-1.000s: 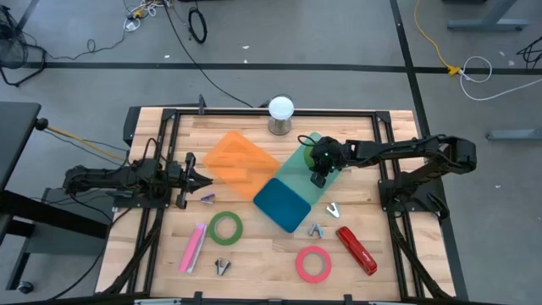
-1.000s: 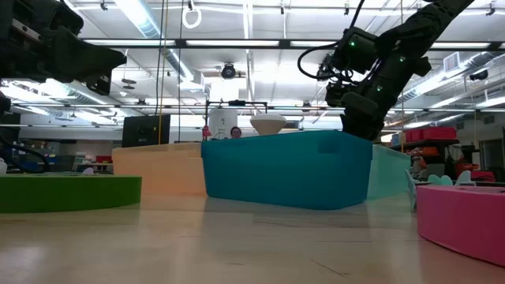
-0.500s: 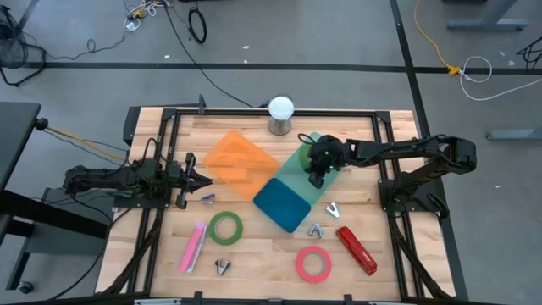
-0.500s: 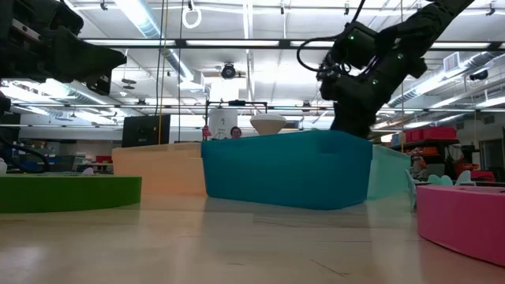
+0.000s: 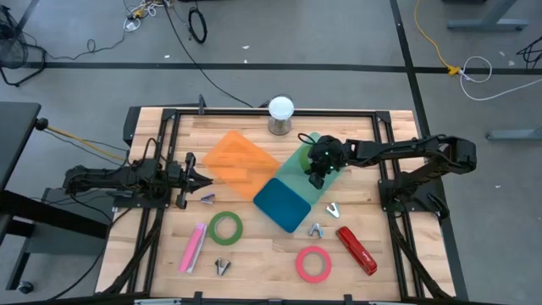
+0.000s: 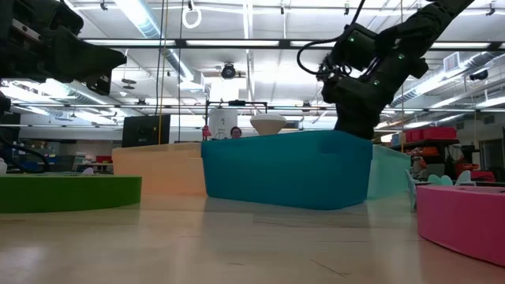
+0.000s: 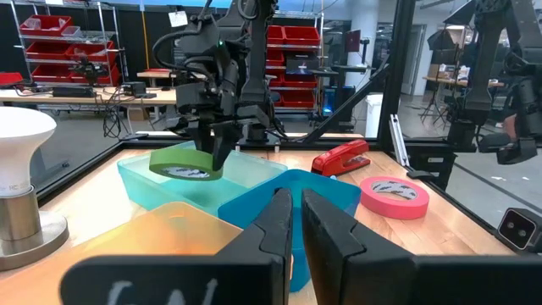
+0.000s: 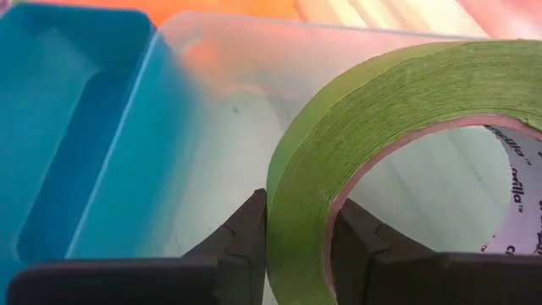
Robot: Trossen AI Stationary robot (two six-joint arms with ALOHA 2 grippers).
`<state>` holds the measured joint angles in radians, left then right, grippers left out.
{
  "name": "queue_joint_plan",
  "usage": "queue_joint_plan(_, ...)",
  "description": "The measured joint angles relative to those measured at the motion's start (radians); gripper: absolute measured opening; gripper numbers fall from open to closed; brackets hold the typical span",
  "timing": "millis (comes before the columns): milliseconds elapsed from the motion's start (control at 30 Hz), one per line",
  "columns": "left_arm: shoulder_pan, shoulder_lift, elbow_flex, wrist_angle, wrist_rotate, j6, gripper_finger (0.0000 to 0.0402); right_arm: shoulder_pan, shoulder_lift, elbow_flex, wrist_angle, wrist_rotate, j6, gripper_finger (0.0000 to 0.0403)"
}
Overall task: Pick and place Stapler, Stapler remover, tape
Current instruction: Put the right green tape into the green bin
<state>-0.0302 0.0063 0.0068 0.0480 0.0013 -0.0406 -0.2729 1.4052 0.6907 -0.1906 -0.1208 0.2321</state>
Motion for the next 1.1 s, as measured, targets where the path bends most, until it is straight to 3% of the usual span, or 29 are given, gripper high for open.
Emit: queue_joint_plan(1100, 0.000, 0.000, 0.000, 0.000, 0.000, 0.000, 0.0032, 0.000, 0.000, 0.000, -0.037, 0.034, -0.009, 0.0092)
